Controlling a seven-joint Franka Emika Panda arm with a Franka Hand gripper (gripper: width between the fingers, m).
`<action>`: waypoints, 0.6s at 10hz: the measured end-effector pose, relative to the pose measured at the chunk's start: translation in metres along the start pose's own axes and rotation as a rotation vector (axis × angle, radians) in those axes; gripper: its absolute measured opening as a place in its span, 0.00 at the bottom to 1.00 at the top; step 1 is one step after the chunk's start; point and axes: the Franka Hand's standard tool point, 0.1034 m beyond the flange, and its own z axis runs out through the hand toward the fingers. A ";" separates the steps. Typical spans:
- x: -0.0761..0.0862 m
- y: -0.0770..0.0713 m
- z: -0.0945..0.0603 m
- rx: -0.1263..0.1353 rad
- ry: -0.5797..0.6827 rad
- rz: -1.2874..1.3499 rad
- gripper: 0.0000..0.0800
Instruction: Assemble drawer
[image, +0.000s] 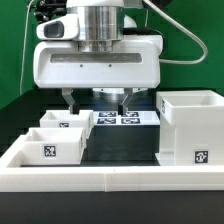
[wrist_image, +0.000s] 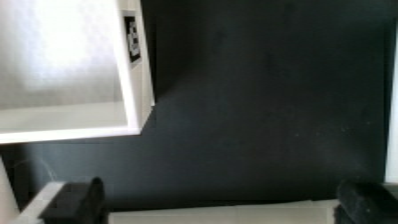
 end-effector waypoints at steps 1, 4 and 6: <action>-0.002 0.005 0.000 -0.003 0.004 -0.054 0.81; -0.025 0.025 0.018 -0.005 -0.012 -0.075 0.81; -0.032 0.032 0.032 -0.011 -0.019 -0.069 0.81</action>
Offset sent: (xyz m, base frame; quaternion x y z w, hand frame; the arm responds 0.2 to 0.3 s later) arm -0.0317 -0.0204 -0.0251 0.0211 0.0019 0.0023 0.9998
